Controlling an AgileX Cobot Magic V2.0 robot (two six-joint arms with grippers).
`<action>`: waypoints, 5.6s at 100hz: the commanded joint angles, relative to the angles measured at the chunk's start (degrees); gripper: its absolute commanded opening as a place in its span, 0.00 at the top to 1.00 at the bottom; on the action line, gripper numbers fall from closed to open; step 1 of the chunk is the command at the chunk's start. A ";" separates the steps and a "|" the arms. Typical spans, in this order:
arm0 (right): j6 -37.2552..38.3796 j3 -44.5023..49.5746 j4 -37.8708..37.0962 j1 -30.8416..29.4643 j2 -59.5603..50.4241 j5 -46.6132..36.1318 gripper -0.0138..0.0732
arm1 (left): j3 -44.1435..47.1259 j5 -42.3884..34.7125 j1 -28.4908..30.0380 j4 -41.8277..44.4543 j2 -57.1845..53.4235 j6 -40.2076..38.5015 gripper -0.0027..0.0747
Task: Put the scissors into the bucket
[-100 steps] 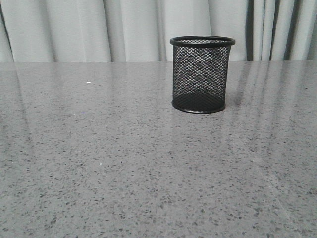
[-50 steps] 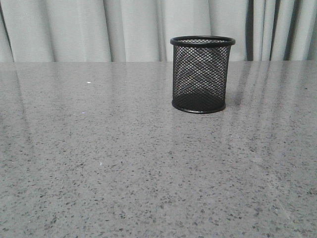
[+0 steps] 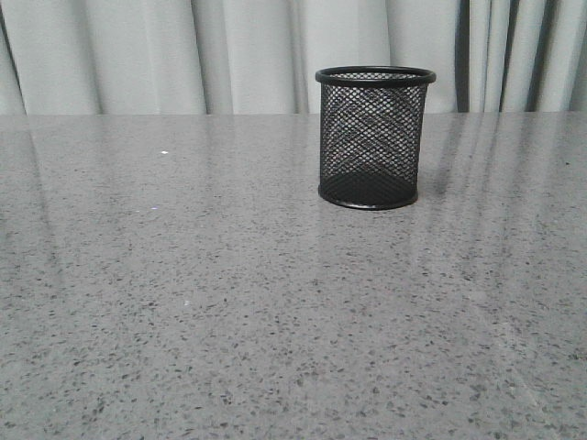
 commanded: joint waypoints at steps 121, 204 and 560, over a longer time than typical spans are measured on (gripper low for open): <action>-2.44 -46.90 7.72 -0.35 42.71 36.00 0.89 | -47.92 44.25 0.16 2.22 36.73 9.75 0.99; -8.44 -51.12 10.34 -0.35 48.11 40.08 0.28 | -59.03 58.95 0.16 -1.19 56.99 32.99 0.43; -41.30 -51.43 73.43 -0.35 48.11 40.26 0.28 | -94.84 48.17 -35.84 10.82 70.27 56.43 0.99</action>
